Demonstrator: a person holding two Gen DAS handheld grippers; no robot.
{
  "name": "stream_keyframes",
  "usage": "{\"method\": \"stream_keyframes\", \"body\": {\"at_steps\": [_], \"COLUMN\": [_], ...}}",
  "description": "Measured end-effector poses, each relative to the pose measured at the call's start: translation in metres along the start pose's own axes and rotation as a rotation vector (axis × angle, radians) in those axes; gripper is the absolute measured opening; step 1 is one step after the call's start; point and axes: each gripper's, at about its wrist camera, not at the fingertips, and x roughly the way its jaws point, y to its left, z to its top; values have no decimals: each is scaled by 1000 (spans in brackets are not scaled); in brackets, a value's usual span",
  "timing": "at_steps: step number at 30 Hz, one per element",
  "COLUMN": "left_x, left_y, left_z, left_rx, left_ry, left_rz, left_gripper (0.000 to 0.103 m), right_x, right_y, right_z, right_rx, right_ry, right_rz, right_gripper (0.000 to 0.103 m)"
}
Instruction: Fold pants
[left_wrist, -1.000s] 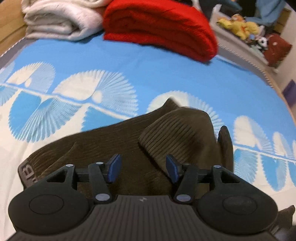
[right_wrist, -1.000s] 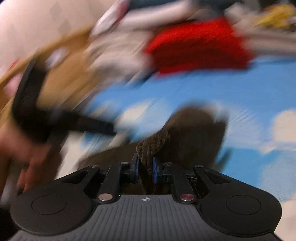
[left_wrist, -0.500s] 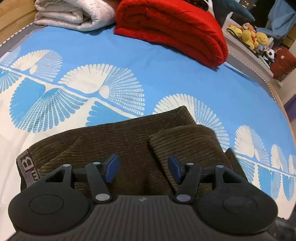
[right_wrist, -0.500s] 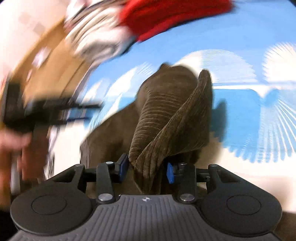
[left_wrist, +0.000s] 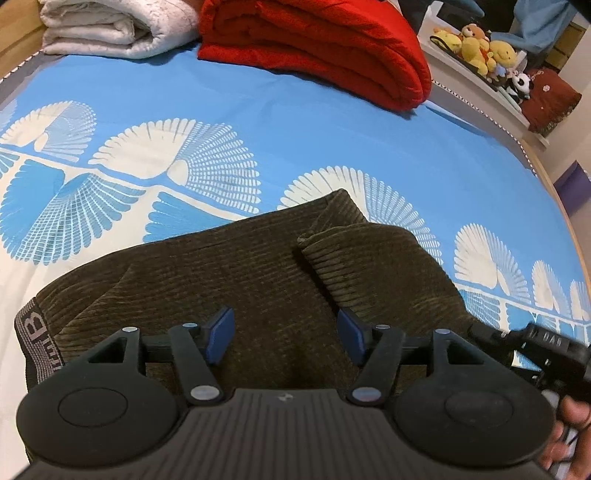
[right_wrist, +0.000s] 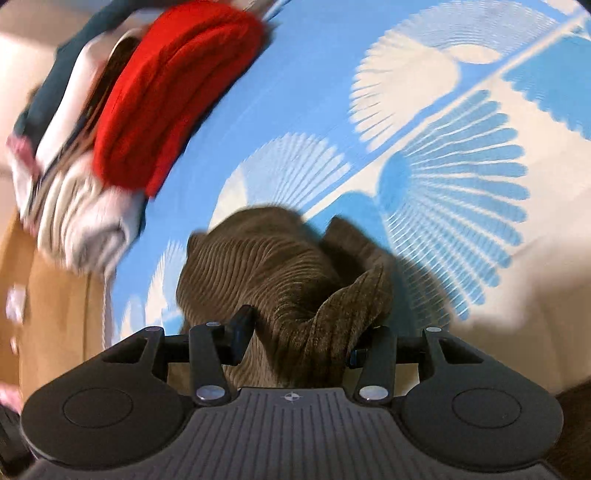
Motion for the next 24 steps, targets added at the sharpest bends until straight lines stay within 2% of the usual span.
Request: {"method": "stream_keyframes", "body": {"at_steps": [5, 10, 13, 16, 20, 22, 24], "left_x": [2, 5, 5, 9, 11, 11, 9], "left_y": [-1, -3, -6, -12, -25, -30, -29], "left_z": [0, 0, -1, -3, -9, -11, -9], "left_rx": [2, 7, 20, 58, 120, 123, 92], "left_ry": [5, 11, 14, 30, 49, 53, 44], "left_rz": [-2, -2, -8, -19, -56, -80, -88], "left_gripper": [67, 68, 69, 71, 72, 72, 72], "right_x": [-6, -5, -6, -4, -1, -3, -10], "right_y": [-23, -20, -33, -45, -40, -30, -7], "right_z": [21, 25, 29, 32, 29, 26, 21], "right_rx": [122, 97, 186, 242, 205, 167, 66], "right_ry": [-25, 0, -20, -19, -15, -38, -90], "right_rz": [47, 62, 68, 58, -2, -42, -61], "right_gripper": [49, 50, 49, 49, 47, 29, 14]}}
